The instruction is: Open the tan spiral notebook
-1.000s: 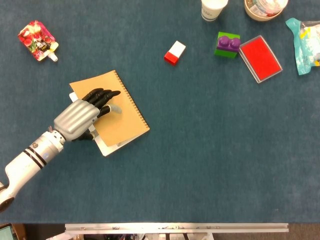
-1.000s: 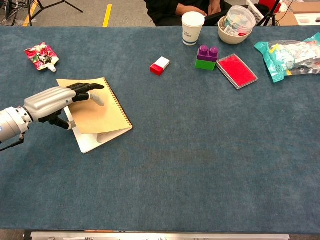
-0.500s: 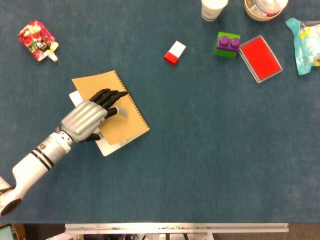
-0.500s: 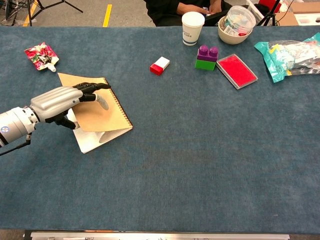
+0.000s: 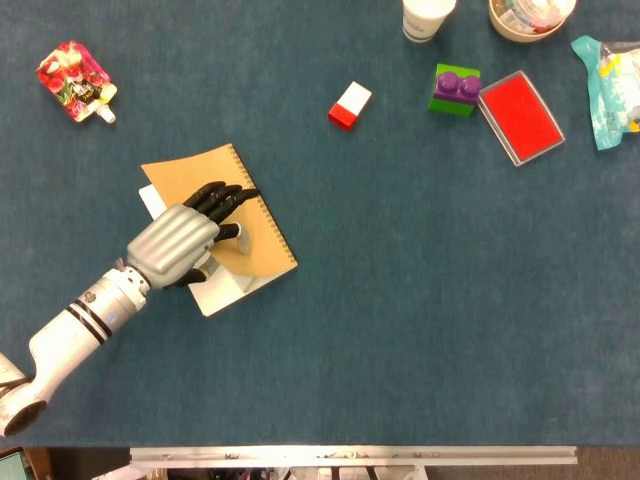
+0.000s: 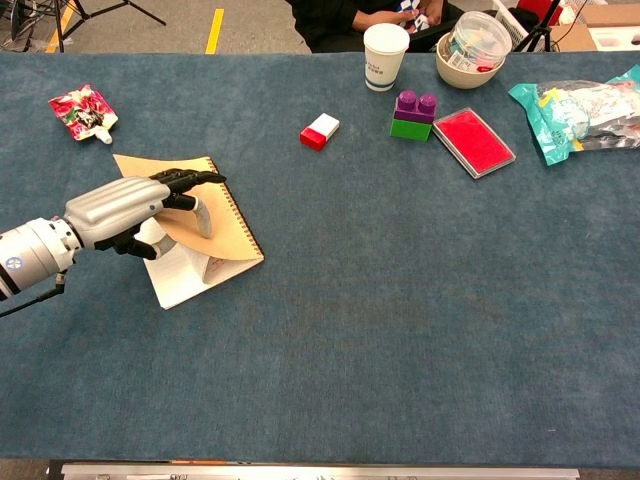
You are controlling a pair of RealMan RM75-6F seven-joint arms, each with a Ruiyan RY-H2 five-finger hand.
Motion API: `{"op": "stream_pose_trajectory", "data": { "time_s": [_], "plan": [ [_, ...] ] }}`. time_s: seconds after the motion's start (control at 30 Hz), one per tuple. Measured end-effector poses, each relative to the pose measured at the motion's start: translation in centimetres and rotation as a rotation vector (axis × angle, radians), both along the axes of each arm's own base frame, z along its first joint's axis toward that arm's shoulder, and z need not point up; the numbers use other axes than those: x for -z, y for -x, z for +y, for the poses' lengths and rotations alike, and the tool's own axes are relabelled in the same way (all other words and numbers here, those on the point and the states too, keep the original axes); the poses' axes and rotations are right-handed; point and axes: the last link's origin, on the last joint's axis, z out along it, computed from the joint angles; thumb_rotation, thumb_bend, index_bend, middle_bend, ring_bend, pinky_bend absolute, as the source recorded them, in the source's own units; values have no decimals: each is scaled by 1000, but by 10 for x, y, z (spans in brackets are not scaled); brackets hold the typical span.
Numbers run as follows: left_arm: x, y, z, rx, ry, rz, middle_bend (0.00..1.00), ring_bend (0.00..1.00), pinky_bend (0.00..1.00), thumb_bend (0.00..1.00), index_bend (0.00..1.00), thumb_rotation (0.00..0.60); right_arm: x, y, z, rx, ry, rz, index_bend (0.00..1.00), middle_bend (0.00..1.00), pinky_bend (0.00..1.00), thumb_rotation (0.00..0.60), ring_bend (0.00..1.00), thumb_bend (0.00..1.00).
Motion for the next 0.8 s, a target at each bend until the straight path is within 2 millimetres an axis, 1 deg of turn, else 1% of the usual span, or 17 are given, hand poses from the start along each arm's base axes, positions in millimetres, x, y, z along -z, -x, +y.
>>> {"op": "stream_pose_trajectory", "data": {
  "time_s": [0.23,0.3,0.4,0.6,0.8],
  "plan": [
    [2,-5,-1,9,-10,-16,95,0,0,629,594,600,-2,1,2,-1,7,-2,363,373,291,600,231,395],
    [0,-6,-1,12,-15,-23,120,2,0,629,624,600,-2,1,2,-1,8,-3,363,373,291,600,231,395],
    [-4,-6,-1,14,-19,-27,130,5,0,629,640,600,-2,2,2,-1,9,-3,363,373,291,600,231,395],
    [-19,4,-5,28,-16,10,130,5,0,633,647,600,-1,0,2,-8,6,-5,363,373,291,600,231,395],
    [-44,21,-10,59,-18,104,129,5,0,648,648,600,2,-2,1,-13,-1,-5,363,373,291,600,231,394]
  ]
}}
